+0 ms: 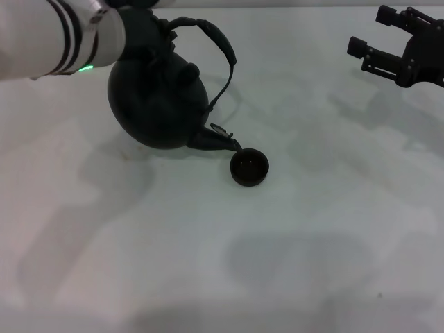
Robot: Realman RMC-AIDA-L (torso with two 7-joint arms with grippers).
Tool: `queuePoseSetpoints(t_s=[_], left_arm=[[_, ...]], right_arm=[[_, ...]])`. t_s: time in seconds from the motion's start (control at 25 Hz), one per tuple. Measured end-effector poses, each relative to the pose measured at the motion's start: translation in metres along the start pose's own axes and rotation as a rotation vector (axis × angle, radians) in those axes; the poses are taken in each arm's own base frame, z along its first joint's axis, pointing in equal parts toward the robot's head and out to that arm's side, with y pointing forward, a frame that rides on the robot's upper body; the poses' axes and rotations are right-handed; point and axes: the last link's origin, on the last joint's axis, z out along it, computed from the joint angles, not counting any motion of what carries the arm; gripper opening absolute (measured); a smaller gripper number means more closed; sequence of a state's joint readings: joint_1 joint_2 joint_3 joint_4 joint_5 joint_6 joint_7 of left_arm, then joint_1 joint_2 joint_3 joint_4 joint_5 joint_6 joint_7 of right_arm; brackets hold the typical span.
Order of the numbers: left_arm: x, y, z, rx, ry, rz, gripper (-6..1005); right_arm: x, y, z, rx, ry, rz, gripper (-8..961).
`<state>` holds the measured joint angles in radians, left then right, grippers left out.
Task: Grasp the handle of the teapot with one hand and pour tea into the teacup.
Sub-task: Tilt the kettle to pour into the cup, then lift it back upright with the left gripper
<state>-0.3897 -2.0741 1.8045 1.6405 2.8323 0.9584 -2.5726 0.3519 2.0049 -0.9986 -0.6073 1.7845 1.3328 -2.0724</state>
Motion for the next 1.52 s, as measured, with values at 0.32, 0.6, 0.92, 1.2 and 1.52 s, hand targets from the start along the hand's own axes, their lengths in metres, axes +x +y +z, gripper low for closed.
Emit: queuePoseSetpoints(t_s=[0.32, 0.6, 0.92, 1.2, 1.52], left_arm=[[0.005, 0.002, 0.006, -0.020, -0.015, 0.037, 106], [0.011, 0.004, 0.010, -0.042, -0.035, 0.075, 106], [0.018, 0.004, 0.013, -0.055, -0.046, 0.100, 107], [0.021, 0.007, 0.018, -0.078, -0.072, 0.126, 107], [0.025, 0.008, 0.020, -0.082, -0.071, 0.141, 107]], right_arm=[[-0.001, 0.000, 0.000, 0.003, -0.006, 0.002, 829], [0.001, 0.000, 0.000, 0.003, -0.004, 0.002, 829], [0.002, 0.001, 0.000, 0.004, -0.003, 0.000, 829], [0.004, 0.001, -0.001, 0.005, 0.001, 0.000, 829], [0.006, 0.002, -0.001, 0.009, -0.001, 0.003, 829]])
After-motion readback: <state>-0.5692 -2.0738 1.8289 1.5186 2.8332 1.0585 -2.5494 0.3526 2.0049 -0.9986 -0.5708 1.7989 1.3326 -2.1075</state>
